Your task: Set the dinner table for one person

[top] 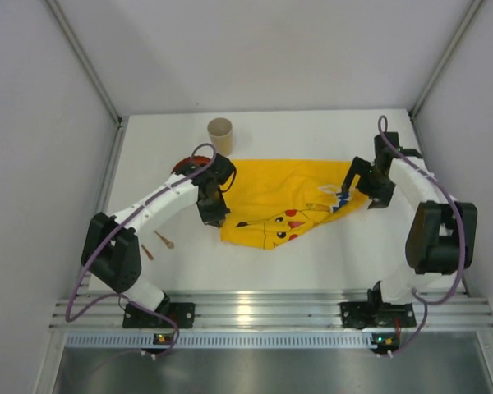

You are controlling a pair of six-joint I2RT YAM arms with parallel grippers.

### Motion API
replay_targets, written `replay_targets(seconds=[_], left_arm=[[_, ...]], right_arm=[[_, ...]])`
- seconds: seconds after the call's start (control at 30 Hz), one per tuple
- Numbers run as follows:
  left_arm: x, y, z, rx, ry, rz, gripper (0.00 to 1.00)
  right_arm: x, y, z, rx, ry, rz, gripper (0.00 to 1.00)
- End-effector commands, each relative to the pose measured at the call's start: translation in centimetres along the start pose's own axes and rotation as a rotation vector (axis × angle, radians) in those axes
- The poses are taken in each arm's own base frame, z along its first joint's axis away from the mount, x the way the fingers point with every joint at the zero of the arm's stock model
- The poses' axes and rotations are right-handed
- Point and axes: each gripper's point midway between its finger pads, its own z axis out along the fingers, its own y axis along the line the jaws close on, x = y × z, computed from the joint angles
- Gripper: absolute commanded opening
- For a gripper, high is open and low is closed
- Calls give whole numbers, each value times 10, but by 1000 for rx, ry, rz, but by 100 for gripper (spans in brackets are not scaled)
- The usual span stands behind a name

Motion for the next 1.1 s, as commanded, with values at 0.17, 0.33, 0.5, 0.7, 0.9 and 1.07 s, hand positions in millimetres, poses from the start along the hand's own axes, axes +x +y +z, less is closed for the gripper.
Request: replay_targets(seconds=[0.17, 0.33, 0.5, 0.7, 0.9, 1.07], left_arm=[[-6, -34, 4, 45, 6, 29, 0], [-8, -50, 7, 39, 18, 71, 0], [-9, -57, 2, 45, 17, 98, 0], [-4, -46, -4, 16, 12, 106, 0], [3, -29, -8, -13, 9, 108, 0], [7, -22, -7, -26, 12, 107, 0]], right_arm=[[111, 32, -23, -261, -30, 7, 100], [117, 20, -4, -232, -87, 30, 86], [90, 19, 15, -191, -164, 101, 56], [63, 25, 39, -161, -191, 152, 57], [62, 25, 64, -141, -150, 174, 53], [71, 11, 74, -86, -136, 176, 36]])
